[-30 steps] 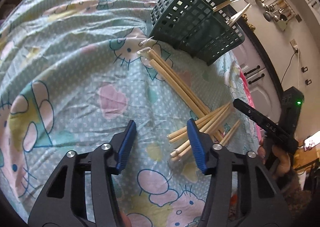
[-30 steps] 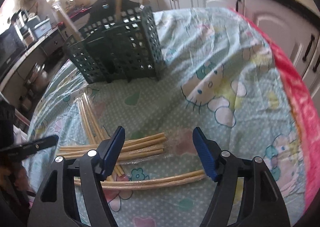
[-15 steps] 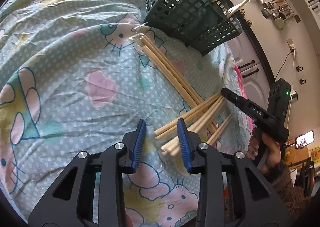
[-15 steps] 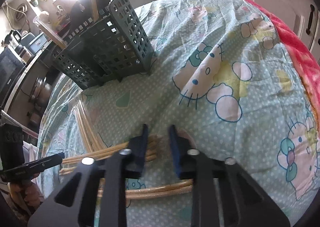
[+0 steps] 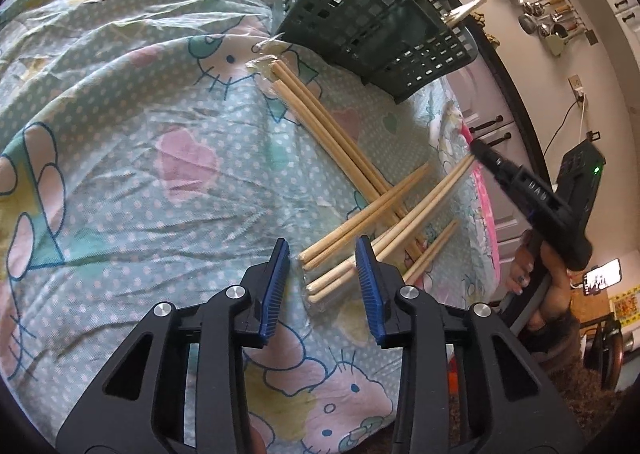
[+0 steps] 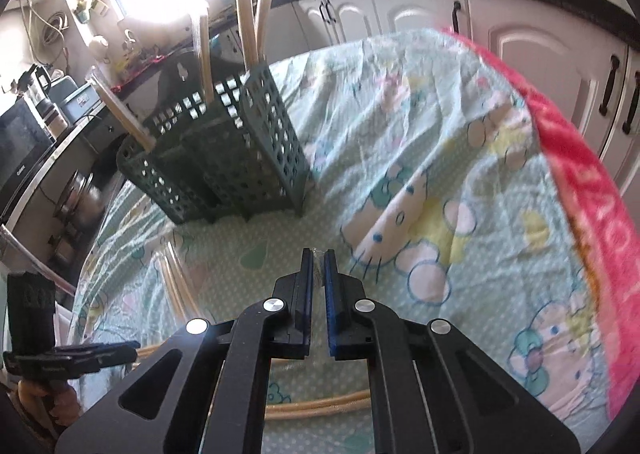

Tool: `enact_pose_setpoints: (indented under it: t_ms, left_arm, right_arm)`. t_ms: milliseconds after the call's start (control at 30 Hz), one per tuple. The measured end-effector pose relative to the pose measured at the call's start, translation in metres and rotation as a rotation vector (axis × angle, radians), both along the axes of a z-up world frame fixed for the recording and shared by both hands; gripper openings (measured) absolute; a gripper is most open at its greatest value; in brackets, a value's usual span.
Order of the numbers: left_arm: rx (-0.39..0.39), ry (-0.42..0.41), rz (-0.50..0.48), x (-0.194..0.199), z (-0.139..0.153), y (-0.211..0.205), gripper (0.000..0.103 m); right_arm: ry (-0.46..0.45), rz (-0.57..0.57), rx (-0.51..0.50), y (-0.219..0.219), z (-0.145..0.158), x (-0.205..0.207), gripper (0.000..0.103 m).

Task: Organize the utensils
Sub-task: 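Lower the left gripper onto a wooden chopstick while the right gripper closes on another, then lift both held chopsticks upright and carry them above the green caddy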

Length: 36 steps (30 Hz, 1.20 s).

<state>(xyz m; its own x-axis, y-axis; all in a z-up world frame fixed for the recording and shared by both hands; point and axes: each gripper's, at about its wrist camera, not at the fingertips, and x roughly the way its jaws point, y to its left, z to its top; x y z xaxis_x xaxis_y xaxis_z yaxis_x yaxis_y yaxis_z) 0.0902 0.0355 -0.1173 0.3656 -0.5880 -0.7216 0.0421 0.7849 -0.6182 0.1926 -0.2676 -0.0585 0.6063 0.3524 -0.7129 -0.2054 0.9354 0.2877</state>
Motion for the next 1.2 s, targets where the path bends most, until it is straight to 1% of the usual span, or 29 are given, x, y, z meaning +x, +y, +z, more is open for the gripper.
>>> enact_pose_setpoints:
  t_ms: [133, 267, 333, 367, 500, 633, 733, 967, 1200]
  left_arm:
    - [0.036, -0.012, -0.029, 0.001, 0.002, -0.013, 0.027]
    - [0.103, -0.038, -0.066, 0.000, 0.003, -0.029, 0.027]
    - [0.132, -0.051, -0.076, 0.000, 0.003, -0.033, 0.022]
    - [0.149, -0.056, -0.081, 0.001, 0.004, -0.036, 0.015]
    - [0.162, -0.065, -0.104, 0.003, 0.003, -0.038, 0.011]
    - [0.142, -0.081, -0.113, 0.004, 0.007, -0.036, 0.007]
    - [0.122, -0.117, -0.102, 0.005, 0.018, -0.030, 0.006]
    - [0.092, -0.217, -0.079, 0.009, 0.058, -0.018, 0.004]
    - [0.082, -0.305, -0.080, 0.015, 0.095, -0.019, 0.003]
  right_arm:
    - [-0.053, -0.002, -0.020, -0.002, 0.016, 0.000, 0.006]
    - [-0.098, -0.005, -0.029, -0.003, 0.032, 0.000, 0.006]
    - [-0.117, -0.006, -0.026, -0.004, 0.040, 0.000, 0.006]
    - [-0.125, -0.006, -0.025, -0.004, 0.043, 0.000, 0.006]
    - [-0.149, -0.002, -0.019, -0.003, 0.054, -0.002, 0.006]
    - [-0.178, 0.008, -0.020, 0.000, 0.065, -0.004, 0.006]
    - [-0.200, 0.022, -0.017, 0.004, 0.074, -0.008, 0.006]
    - [-0.263, 0.075, -0.019, 0.017, 0.099, -0.019, 0.006]
    - [-0.303, 0.110, -0.038, 0.031, 0.115, -0.023, 0.005]
